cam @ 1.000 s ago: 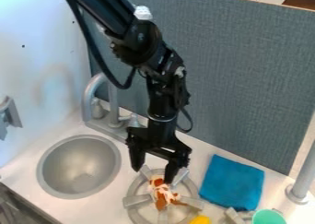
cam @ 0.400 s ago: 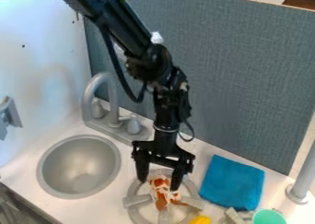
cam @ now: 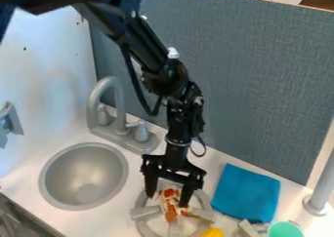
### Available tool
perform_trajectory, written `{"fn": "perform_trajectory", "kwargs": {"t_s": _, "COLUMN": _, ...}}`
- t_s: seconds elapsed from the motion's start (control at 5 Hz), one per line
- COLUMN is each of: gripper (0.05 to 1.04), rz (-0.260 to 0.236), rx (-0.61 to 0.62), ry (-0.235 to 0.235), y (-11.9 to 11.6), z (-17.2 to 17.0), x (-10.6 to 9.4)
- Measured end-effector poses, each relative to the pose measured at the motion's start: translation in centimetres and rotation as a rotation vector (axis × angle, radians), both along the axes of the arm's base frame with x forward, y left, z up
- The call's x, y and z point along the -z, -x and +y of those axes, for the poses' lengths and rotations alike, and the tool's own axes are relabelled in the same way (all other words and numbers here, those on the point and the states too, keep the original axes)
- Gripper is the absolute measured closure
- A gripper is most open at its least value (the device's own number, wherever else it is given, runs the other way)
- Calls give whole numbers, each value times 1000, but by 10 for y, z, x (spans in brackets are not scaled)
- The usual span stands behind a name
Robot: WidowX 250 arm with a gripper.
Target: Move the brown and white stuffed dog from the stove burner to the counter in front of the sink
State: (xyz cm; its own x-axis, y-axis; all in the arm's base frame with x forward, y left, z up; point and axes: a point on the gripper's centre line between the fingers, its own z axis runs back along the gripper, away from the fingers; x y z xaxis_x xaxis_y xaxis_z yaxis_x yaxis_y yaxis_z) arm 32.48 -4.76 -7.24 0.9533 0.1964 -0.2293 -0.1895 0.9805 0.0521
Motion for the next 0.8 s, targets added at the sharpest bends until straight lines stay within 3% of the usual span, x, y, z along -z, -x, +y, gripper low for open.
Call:
{"fn": "perform_trajectory", "kwargs": {"t_s": 0.2, "gripper": 93, "rz": -1, "rx": -23, "ry": 19, "y": -6, "z": 1, "x": 4}}
{"fn": "perform_trajectory", "kwargs": {"t_s": 0.4, "gripper": 164, "rz": 1, "rx": -46, "ry": 34, "y": -8, "z": -2, "x": 11}}
{"fn": "perform_trajectory", "kwargs": {"t_s": 0.6, "gripper": 419, "rz": -5, "rx": -56, "ry": 31, "y": -9, "z": -2, "x": 11}}
{"fn": "perform_trajectory", "kwargs": {"t_s": 0.8, "gripper": 500, "rz": -8, "rx": -38, "ry": 44, "y": 0, "z": -2, "x": 6}}
